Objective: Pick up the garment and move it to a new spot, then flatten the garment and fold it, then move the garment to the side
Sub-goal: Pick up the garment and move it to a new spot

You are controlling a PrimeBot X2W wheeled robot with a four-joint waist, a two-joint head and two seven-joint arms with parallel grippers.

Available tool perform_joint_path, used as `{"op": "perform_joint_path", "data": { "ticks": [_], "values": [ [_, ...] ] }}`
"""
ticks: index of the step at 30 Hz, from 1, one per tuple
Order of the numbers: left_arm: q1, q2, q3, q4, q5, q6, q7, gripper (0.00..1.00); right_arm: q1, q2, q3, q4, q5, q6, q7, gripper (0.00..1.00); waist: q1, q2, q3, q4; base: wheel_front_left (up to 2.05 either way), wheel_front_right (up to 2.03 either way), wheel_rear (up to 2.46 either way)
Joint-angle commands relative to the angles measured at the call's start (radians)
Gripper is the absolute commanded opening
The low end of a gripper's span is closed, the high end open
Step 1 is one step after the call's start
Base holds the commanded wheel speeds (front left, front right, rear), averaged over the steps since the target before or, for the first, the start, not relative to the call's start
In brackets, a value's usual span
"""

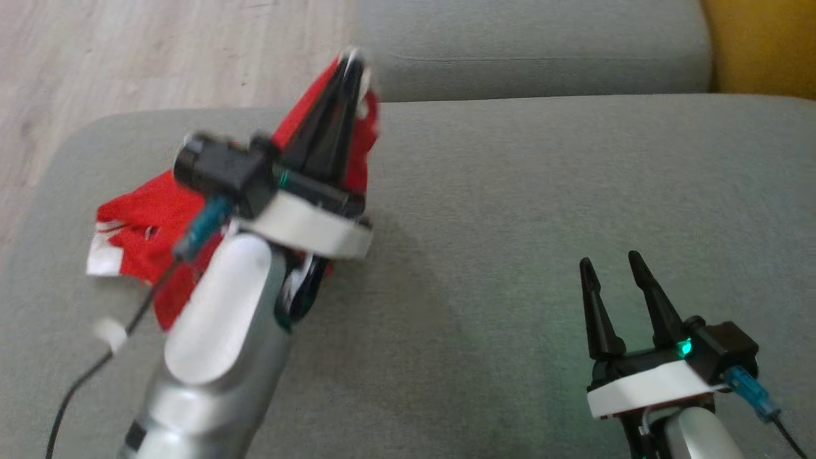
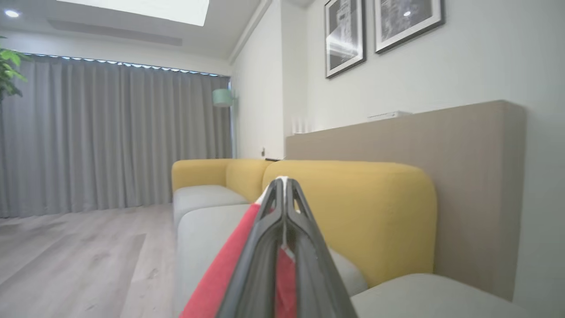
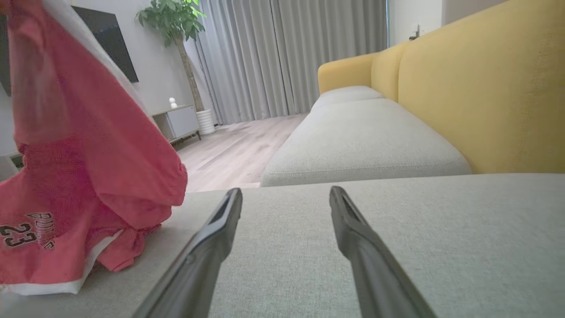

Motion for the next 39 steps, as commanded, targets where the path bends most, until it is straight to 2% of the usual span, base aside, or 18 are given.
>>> {"op": "perform_joint_path", "data": {
  "ticks": [1, 8, 18, 26, 34, 35, 36, 37, 39],
  "values": [
    [-0.070, 0.003, 0.024, -0.051, -0.019, -0.006, 0.024, 0.00, -0.031, -0.006, 0.028, -0.035, 0.009, -0.001, -0.009, 1.00, 0.0001, 0.0000, 0.001, -0.031, 0.00, 0.00, 0.00],
    [-0.206, 0.000, 0.016, -0.101, -0.104, -0.014, 0.151, 0.00, -0.064, -0.006, 0.051, -0.055, 0.034, -0.001, -0.009, 1.00, 0.0001, 0.0000, 0.026, -0.151, 0.00, 0.00, 0.00],
    [-0.280, 0.003, -0.012, -0.066, -0.122, -0.011, 0.194, 0.00, -0.096, -0.006, 0.080, -0.088, 0.087, -0.001, -0.009, 1.00, 0.0001, 0.0000, 0.069, -0.351, 0.00, 0.00, 0.00],
    [-0.406, 0.026, -0.008, 0.083, -0.082, -0.008, 0.164, 0.00, -0.123, -0.006, 0.139, -0.113, 0.129, -0.001, -0.009, 1.00, 0.0001, 0.0000, 0.132, -0.495, 0.00, 0.00, 0.00],
    [-0.579, 0.054, 0.029, 0.313, -0.038, 0.011, 0.057, 0.00, -0.131, -0.006, 0.215, -0.135, 0.162, -0.001, -0.009, 1.00, 0.0001, 0.0000, 0.176, -0.597, 0.00, 0.00, 0.00],
    [-0.593, 0.056, 0.029, 0.346, -0.031, 0.014, 0.043, 0.21, -0.131, -0.006, 0.222, -0.138, 0.163, -0.001, -0.009, 1.00, 0.0001, 0.0000, 0.179, -0.603, 0.00, 0.00, 0.00],
    [-0.605, 0.058, 0.027, 0.377, -0.022, 0.018, 0.028, 0.50, -0.131, -0.006, 0.228, -0.140, 0.164, -0.001, -0.009, 1.00, 0.0001, 0.0000, 0.181, -0.608, 0.00, 0.00, 0.00],
    [-0.614, 0.059, 0.024, 0.407, -0.014, 0.021, 0.013, 1.00, -0.130, -0.006, 0.233, -0.143, 0.165, -0.001, -0.009, 1.00, 0.0001, 0.0000, 0.183, -0.610, 0.00, 0.00, 0.00],
    [-0.619, 0.059, 0.018, 0.440, -0.009, 0.021, 0.006, 1.00, -0.130, -0.006, 0.237, -0.145, 0.166, -0.001, -0.009, 1.00, 0.0001, 0.0000, 0.185, -0.612, 0.00, 0.00, 0.00]
  ]
}}
